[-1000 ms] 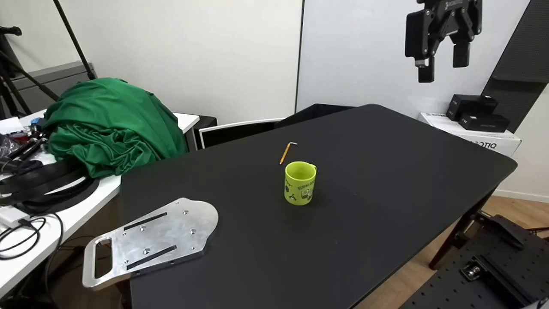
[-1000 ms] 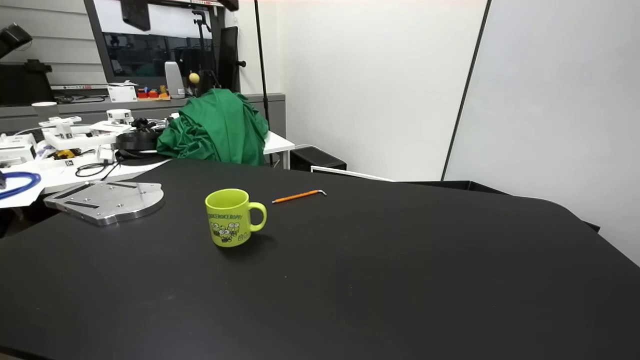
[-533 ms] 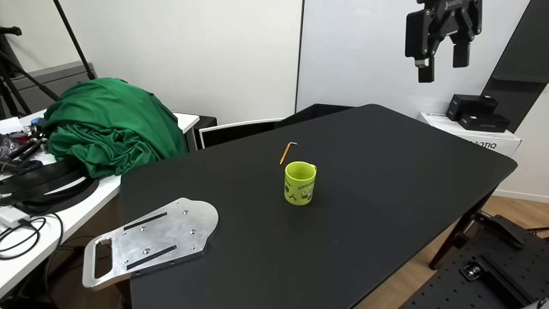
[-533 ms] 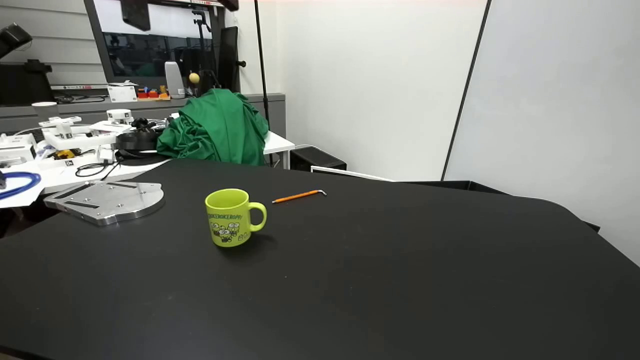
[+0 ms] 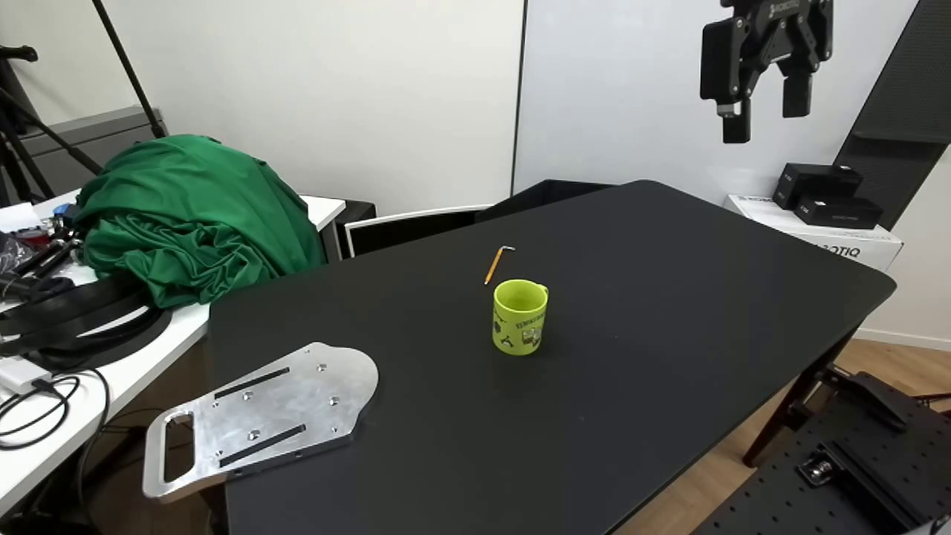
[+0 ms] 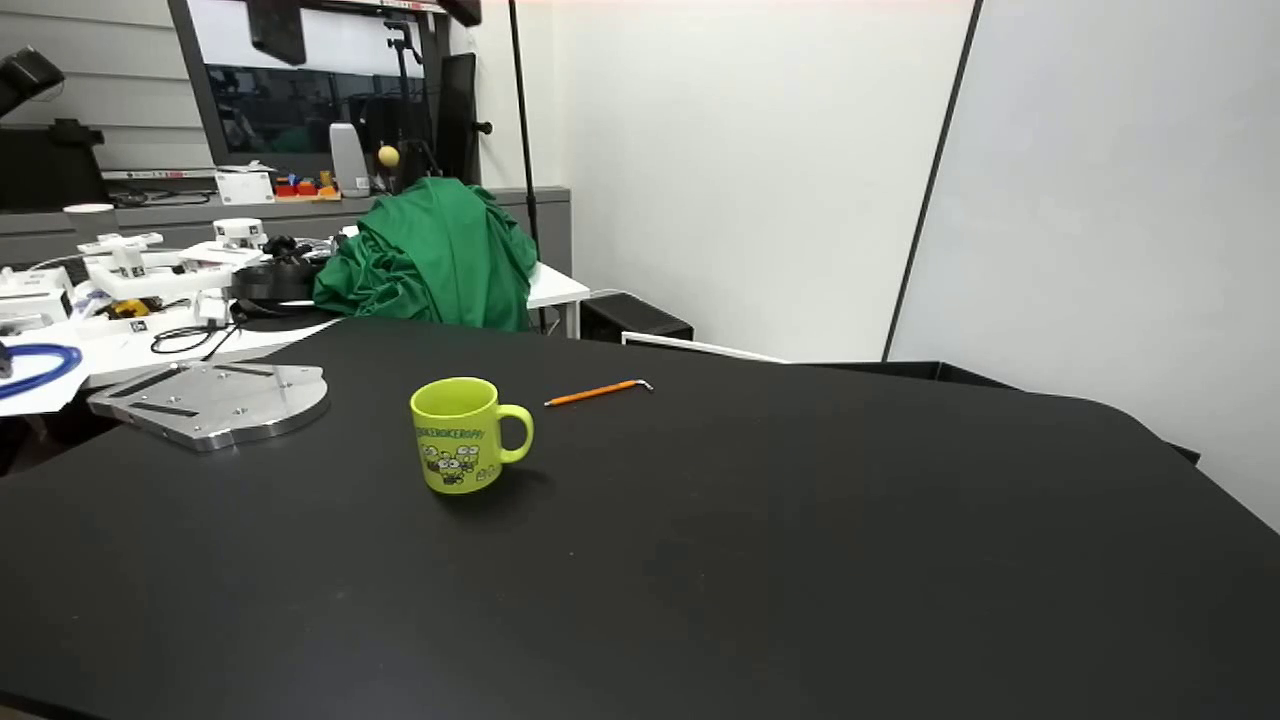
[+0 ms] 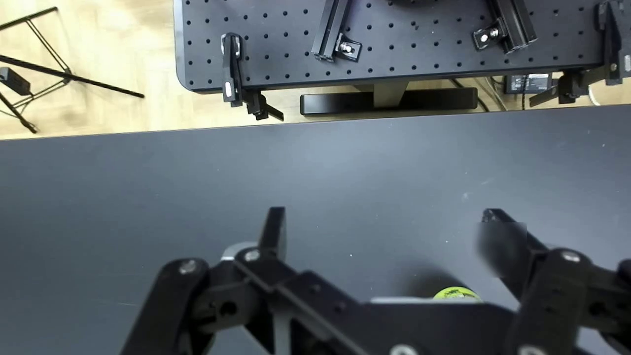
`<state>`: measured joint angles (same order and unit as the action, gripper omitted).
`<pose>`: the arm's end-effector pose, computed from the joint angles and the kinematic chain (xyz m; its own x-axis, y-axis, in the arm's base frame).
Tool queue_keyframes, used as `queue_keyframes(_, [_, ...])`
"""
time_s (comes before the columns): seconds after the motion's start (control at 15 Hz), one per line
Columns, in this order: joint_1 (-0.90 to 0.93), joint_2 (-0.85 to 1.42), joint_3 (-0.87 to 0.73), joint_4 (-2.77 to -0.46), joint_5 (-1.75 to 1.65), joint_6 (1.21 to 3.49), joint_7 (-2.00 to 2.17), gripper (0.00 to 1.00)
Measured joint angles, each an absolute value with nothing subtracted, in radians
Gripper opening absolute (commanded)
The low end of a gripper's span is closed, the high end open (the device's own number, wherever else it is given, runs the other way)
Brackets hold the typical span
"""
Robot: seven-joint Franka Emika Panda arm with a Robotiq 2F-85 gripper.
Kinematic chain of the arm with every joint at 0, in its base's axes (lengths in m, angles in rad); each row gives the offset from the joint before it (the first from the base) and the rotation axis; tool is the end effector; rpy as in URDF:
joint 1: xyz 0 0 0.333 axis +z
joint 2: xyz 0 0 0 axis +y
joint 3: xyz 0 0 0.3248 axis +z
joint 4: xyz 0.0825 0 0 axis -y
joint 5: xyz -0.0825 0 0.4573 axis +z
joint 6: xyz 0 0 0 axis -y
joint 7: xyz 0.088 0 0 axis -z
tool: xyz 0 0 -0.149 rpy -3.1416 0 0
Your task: Place orange object on the table into the green mug
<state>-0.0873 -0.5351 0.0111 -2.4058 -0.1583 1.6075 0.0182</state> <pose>0.4104 -0.0544 0.4333 0.9621 -0.0886 -0.2578 -0.0477 -0.9858 0.1609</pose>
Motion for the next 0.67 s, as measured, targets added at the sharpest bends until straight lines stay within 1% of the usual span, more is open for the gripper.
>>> queue_keyframes(0.27, [-0.089, -0.470, -0.027, -2.387, -0.159, 1.708, 0.005, 1.00])
queue_keyframes(0.67, [-0.123, -0.246, -0.097, -2.239, -0.159, 1.901, 0.015, 1.00])
